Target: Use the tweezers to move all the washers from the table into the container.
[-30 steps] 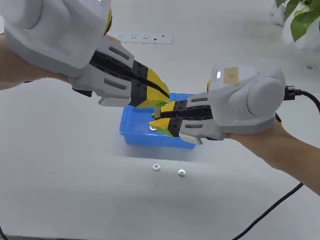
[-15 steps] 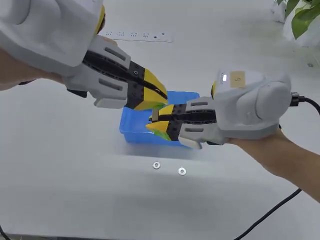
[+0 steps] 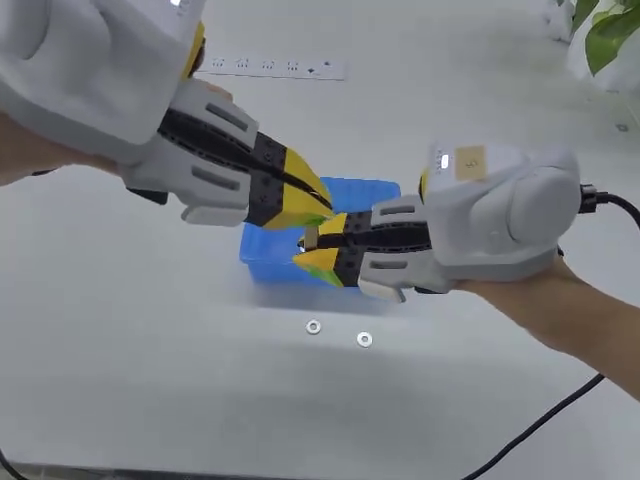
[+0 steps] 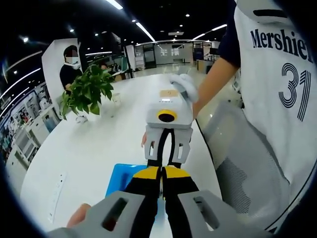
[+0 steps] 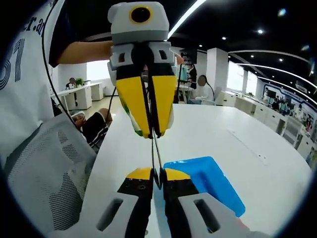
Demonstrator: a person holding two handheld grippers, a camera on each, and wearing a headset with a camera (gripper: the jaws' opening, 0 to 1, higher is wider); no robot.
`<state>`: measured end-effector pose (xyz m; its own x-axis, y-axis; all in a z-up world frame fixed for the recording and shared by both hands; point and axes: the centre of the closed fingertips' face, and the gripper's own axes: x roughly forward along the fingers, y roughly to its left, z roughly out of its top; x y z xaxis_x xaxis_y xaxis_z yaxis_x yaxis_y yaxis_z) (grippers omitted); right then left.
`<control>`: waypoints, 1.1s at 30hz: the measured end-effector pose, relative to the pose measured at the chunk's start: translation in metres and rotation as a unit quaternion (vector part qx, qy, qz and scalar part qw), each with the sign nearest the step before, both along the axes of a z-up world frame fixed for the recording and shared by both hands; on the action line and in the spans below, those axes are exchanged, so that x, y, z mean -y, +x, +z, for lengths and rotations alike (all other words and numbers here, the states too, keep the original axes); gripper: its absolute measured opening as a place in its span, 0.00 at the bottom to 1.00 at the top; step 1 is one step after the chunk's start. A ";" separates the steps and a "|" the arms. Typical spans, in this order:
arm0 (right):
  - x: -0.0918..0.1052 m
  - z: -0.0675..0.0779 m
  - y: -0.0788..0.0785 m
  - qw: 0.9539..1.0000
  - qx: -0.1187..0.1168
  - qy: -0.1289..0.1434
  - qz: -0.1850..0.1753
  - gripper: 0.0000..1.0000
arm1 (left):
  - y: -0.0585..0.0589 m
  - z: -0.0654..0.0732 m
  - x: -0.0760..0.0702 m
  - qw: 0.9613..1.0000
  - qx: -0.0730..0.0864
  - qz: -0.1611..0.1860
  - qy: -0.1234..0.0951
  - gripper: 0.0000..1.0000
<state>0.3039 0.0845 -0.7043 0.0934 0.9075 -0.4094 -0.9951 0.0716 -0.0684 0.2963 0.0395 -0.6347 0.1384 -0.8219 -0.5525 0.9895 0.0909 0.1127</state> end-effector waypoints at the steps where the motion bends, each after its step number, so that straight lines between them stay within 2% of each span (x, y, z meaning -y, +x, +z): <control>1: -0.001 -0.001 -0.001 1.000 0.000 -0.003 0.001 0.09 | -0.001 -0.001 -0.001 1.000 0.001 0.000 0.000 0.05; 5: -0.002 -0.008 -0.006 1.000 -0.001 -0.010 0.003 0.10 | 0.000 -0.006 -0.003 1.000 -0.006 0.006 0.000 0.05; 8: -0.001 -0.013 -0.008 1.000 0.003 -0.017 0.001 0.11 | -0.005 -0.010 -0.004 1.000 -0.005 0.009 0.000 0.05; 9: -0.001 -0.015 -0.009 1.000 0.006 -0.022 0.003 0.11 | -0.007 -0.012 -0.004 1.000 -0.005 0.010 -0.001 0.05; 11: 0.001 -0.019 -0.011 0.999 0.030 -0.041 0.010 0.11 | -0.009 -0.016 -0.005 1.000 -0.009 0.012 -0.004 0.05; 14: 0.001 -0.024 -0.015 0.998 0.037 -0.052 0.016 0.11 | -0.013 -0.020 -0.004 1.000 -0.016 0.012 -0.006 0.05; 23: 0.005 -0.036 -0.020 0.997 0.029 -0.063 0.023 0.11 | -0.019 -0.028 -0.002 1.000 -0.024 0.013 -0.006 0.05; 27: 0.005 -0.045 -0.025 0.997 0.027 -0.073 0.030 0.11 | -0.025 -0.039 -0.003 0.999 -0.029 0.014 0.000 0.05; 33: 0.004 -0.057 -0.033 0.995 0.025 -0.089 0.046 0.11 | -0.031 -0.051 -0.006 0.999 -0.045 0.022 0.003 0.05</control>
